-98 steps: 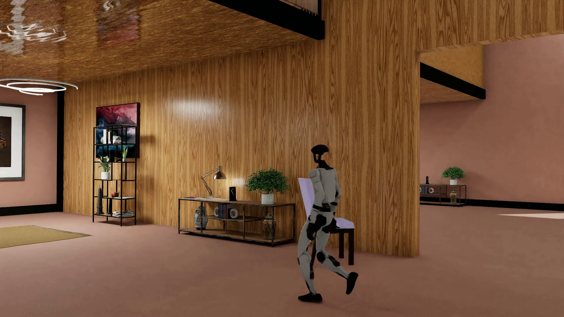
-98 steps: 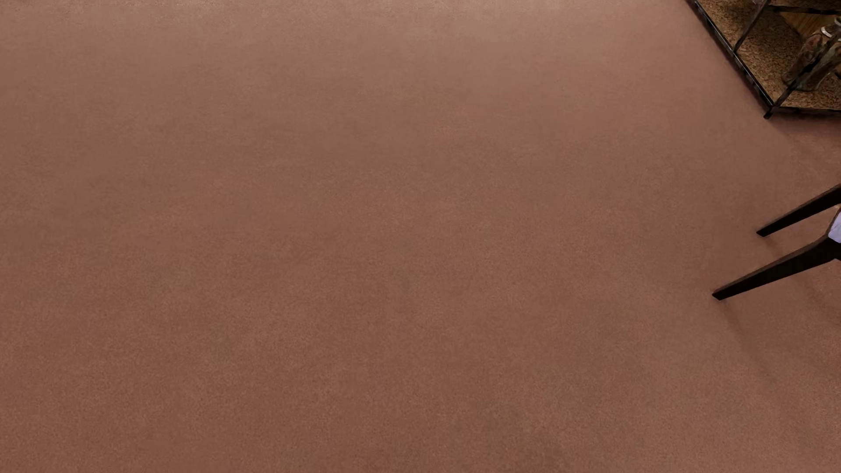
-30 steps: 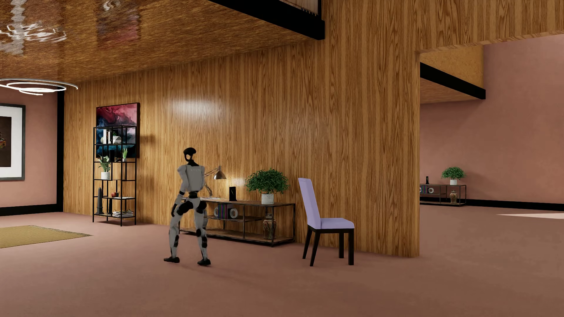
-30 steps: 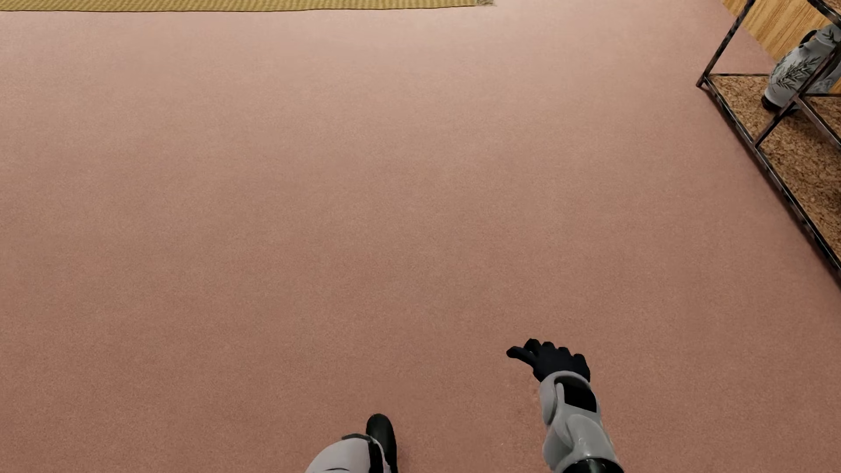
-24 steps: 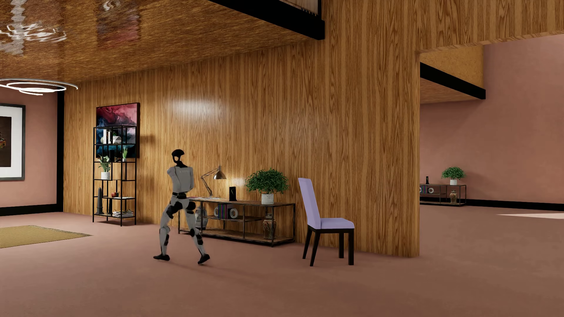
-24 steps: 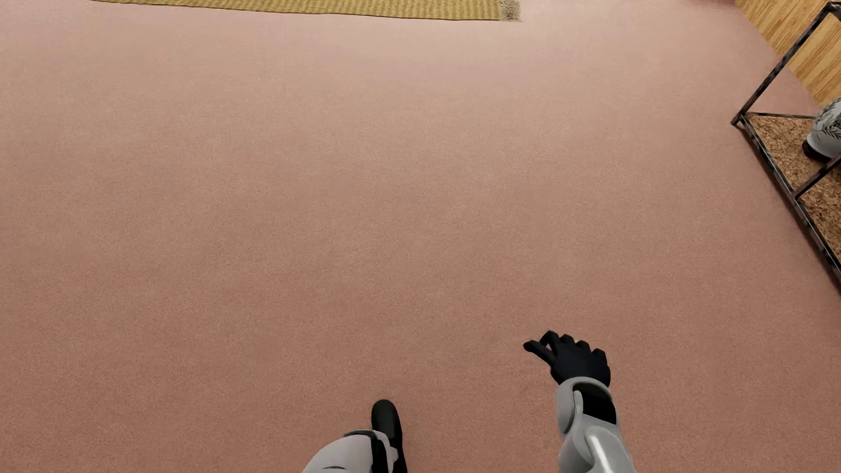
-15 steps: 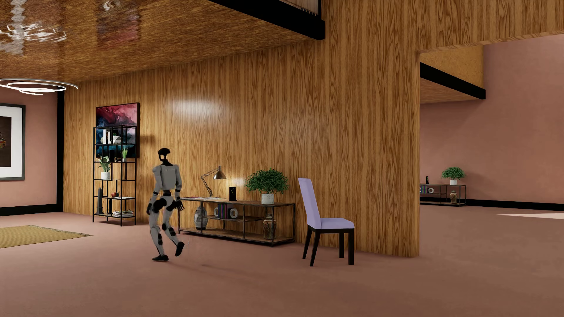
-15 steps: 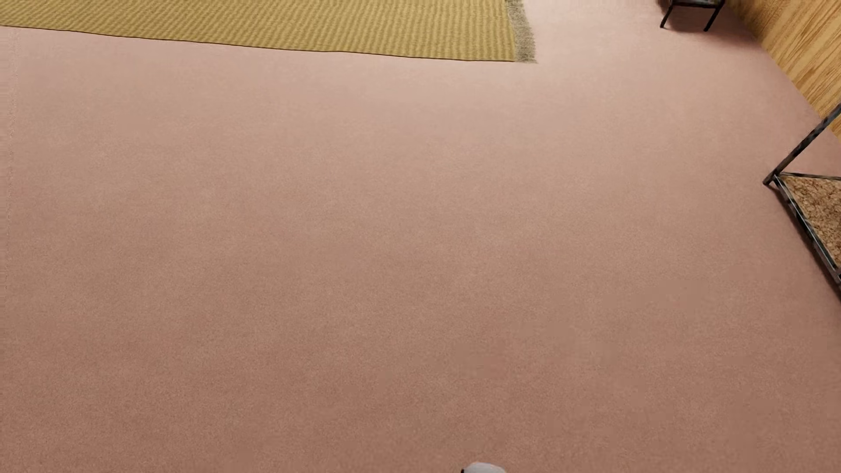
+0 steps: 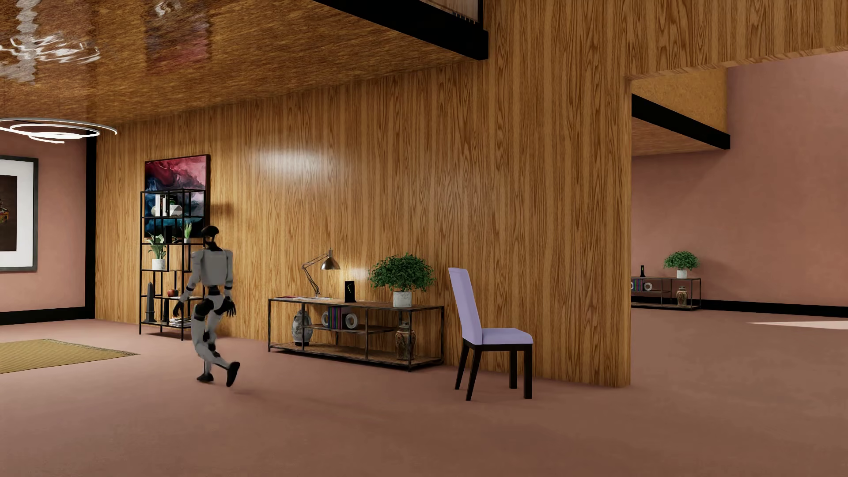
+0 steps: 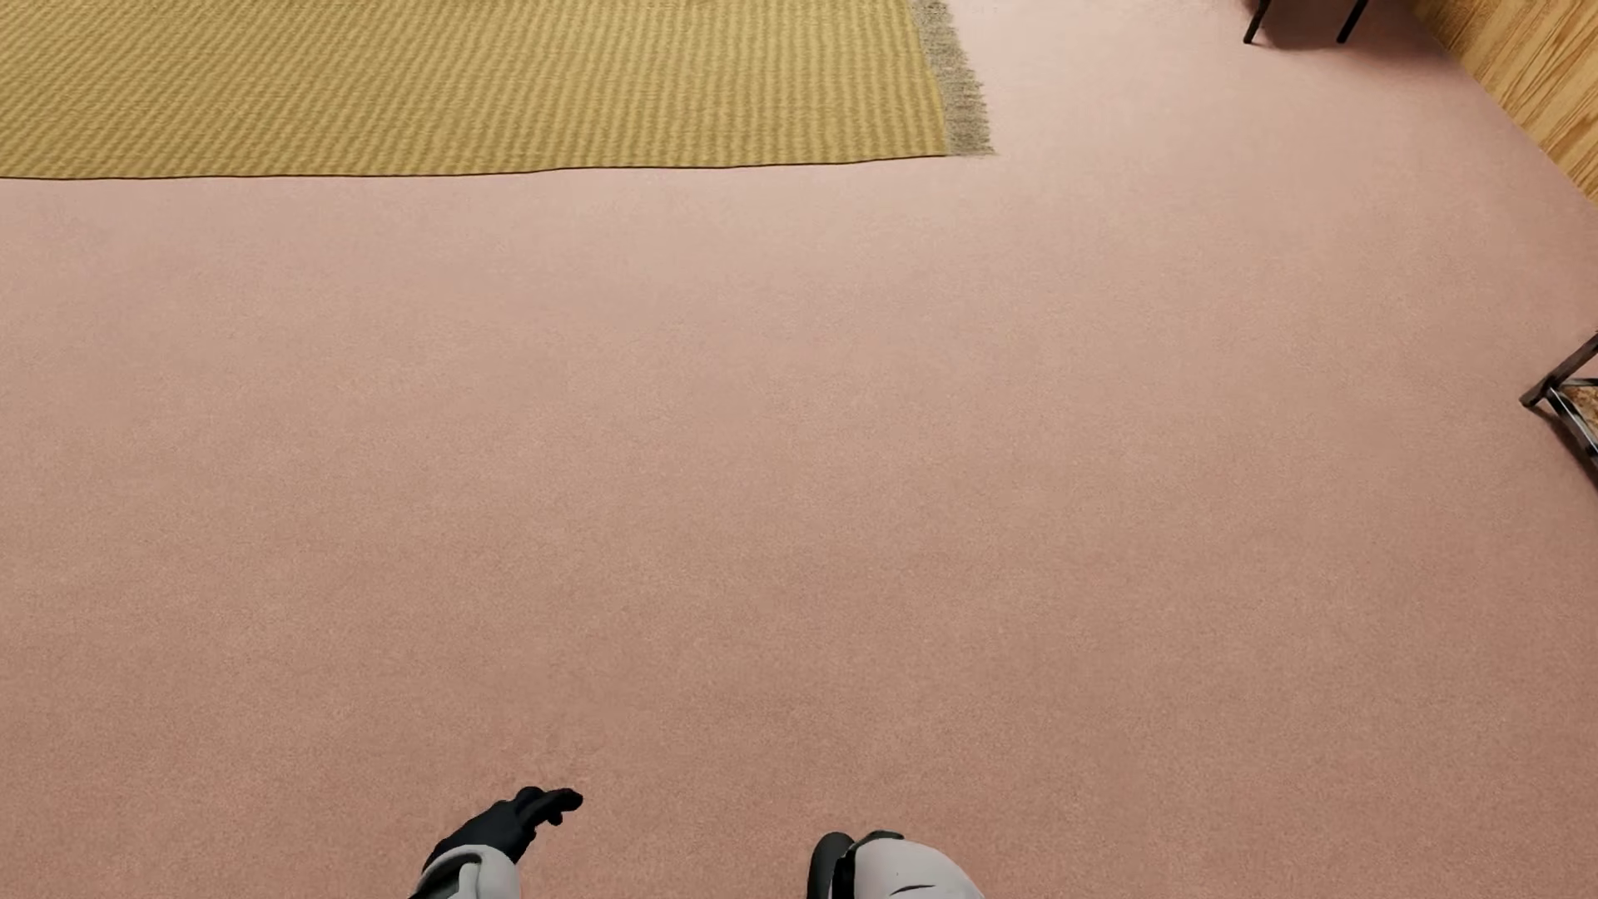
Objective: Walk to the shelves
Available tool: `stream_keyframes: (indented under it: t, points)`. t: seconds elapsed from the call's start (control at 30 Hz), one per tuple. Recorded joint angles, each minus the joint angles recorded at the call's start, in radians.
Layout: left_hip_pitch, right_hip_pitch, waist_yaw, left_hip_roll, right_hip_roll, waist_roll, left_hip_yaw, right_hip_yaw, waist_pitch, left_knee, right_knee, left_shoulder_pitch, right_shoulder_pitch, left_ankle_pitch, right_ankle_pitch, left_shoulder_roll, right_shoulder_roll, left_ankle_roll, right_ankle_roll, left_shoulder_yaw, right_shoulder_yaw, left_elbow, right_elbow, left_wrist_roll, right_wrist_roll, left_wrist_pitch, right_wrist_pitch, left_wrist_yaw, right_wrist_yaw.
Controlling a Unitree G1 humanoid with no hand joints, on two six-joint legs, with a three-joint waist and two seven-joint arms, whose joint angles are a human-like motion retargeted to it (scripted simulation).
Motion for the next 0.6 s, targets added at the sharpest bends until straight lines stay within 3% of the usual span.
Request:
stream_keyframes:
  t: [0.03, 0.07, 0.1, 0.17, 0.2, 0.27, 0.3, 0.33, 0.4, 0.43, 0.47, 0.53, 0.57, 0.6]
  points:
    - [-0.101, 0.058, 0.008, 0.031, 0.025, 0.016, -0.023, 0.002, 0.002, 0.135, -0.018, 0.040, -0.050, -0.058, -0.034, -0.013, -0.018, 0.019, 0.007, 0.036, 0.019, 0.028, 0.049, -0.023, -0.002, 0.025, 0.021, -0.015, 0.004]
    - [-0.199, 0.122, 0.020, 0.060, 0.047, 0.027, -0.038, 0.010, 0.003, 0.227, -0.050, 0.092, -0.106, -0.105, -0.059, -0.024, -0.048, 0.036, 0.014, 0.088, 0.071, 0.036, 0.111, -0.052, -0.052, 0.039, 0.042, -0.005, 0.032]
    - [-0.291, 0.186, 0.035, 0.087, 0.066, 0.033, -0.045, 0.024, 0.003, 0.271, -0.090, 0.148, -0.162, -0.109, -0.078, -0.041, -0.083, 0.048, 0.021, 0.143, 0.138, 0.025, 0.166, -0.090, -0.127, 0.046, 0.031, 0.009, 0.042]
    - [-0.453, 0.306, 0.076, 0.122, 0.098, 0.037, -0.050, 0.065, -0.001, 0.231, -0.163, 0.262, -0.255, -0.109, -0.116, -0.063, -0.143, 0.042, 0.036, 0.241, 0.286, -0.035, 0.202, -0.171, -0.291, 0.016, -0.047, 0.045, 0.048]
    - [-0.517, 0.362, 0.096, 0.123, 0.106, 0.036, -0.054, 0.086, -0.003, 0.144, -0.192, 0.314, -0.288, -0.116, -0.140, -0.064, -0.151, 0.047, 0.046, 0.264, 0.309, -0.056, 0.179, -0.183, -0.310, 0.004, -0.079, 0.074, 0.039]
    - [-0.606, 0.454, 0.126, 0.113, 0.118, 0.033, -0.062, 0.122, -0.005, -0.158, -0.222, 0.397, -0.340, -0.100, -0.200, -0.064, -0.149, 0.054, 0.065, 0.292, 0.298, -0.078, 0.103, -0.180, -0.242, -0.015, -0.124, 0.138, 0.026]
    - [-0.618, 0.496, 0.133, 0.092, 0.121, 0.032, -0.076, 0.140, -0.006, -0.387, -0.242, 0.427, -0.366, -0.078, -0.227, -0.075, -0.148, 0.016, 0.075, 0.311, 0.290, -0.079, 0.066, -0.184, -0.189, -0.014, -0.132, 0.158, 0.017]
    - [-0.601, 0.535, 0.136, 0.071, 0.124, 0.031, -0.088, 0.156, -0.006, -0.661, -0.263, 0.449, -0.391, -0.064, -0.252, -0.093, -0.153, 0.013, 0.086, 0.333, 0.295, -0.077, 0.035, -0.196, -0.151, -0.001, -0.135, 0.166, -0.001]
    - [-0.611, 0.609, 0.132, 0.057, 0.121, 0.027, -0.049, 0.178, -0.001, -0.946, -0.269, 0.484, -0.424, -0.137, -0.297, -0.120, -0.174, -0.069, 0.112, 0.347, 0.338, -0.064, 0.012, -0.198, -0.135, 0.033, -0.120, 0.134, -0.016]
    - [-0.624, 0.640, 0.128, 0.069, 0.111, 0.025, 0.019, 0.176, 0.002, -0.908, -0.250, 0.485, -0.422, -0.124, -0.306, -0.129, -0.189, -0.048, 0.136, 0.343, 0.359, -0.050, 0.007, -0.195, -0.143, 0.051, -0.105, 0.105, -0.016]
    - [-0.619, 0.680, 0.129, 0.078, 0.092, 0.019, 0.068, 0.182, 0.003, -0.827, -0.219, 0.481, -0.410, -0.090, -0.286, -0.133, -0.204, 0.038, 0.142, 0.324, 0.380, -0.033, 0.006, -0.169, -0.159, 0.066, -0.093, 0.082, -0.007]
    - [-0.595, 0.734, 0.139, 0.081, 0.037, -0.004, 0.087, 0.191, 0.005, -0.652, -0.107, 0.472, -0.362, 0.019, -0.164, -0.153, -0.233, 0.096, 0.155, 0.334, 0.411, -0.030, 0.040, -0.154, -0.194, 0.075, -0.077, 0.082, 0.016]
    - [-0.593, 0.709, 0.141, 0.074, -0.004, -0.022, 0.099, 0.182, 0.008, -0.548, 0.031, 0.460, -0.329, -0.037, -0.082, -0.167, -0.238, 0.108, 0.137, 0.347, 0.397, -0.033, 0.066, -0.162, -0.193, 0.066, -0.048, 0.097, 0.026]
    - [-0.572, 0.649, 0.143, 0.057, -0.060, -0.042, 0.114, 0.164, 0.012, -0.482, 0.223, 0.435, -0.294, -0.106, -0.009, -0.175, -0.232, 0.118, 0.156, 0.352, 0.365, -0.031, 0.091, -0.168, -0.175, 0.051, -0.016, 0.115, 0.034]
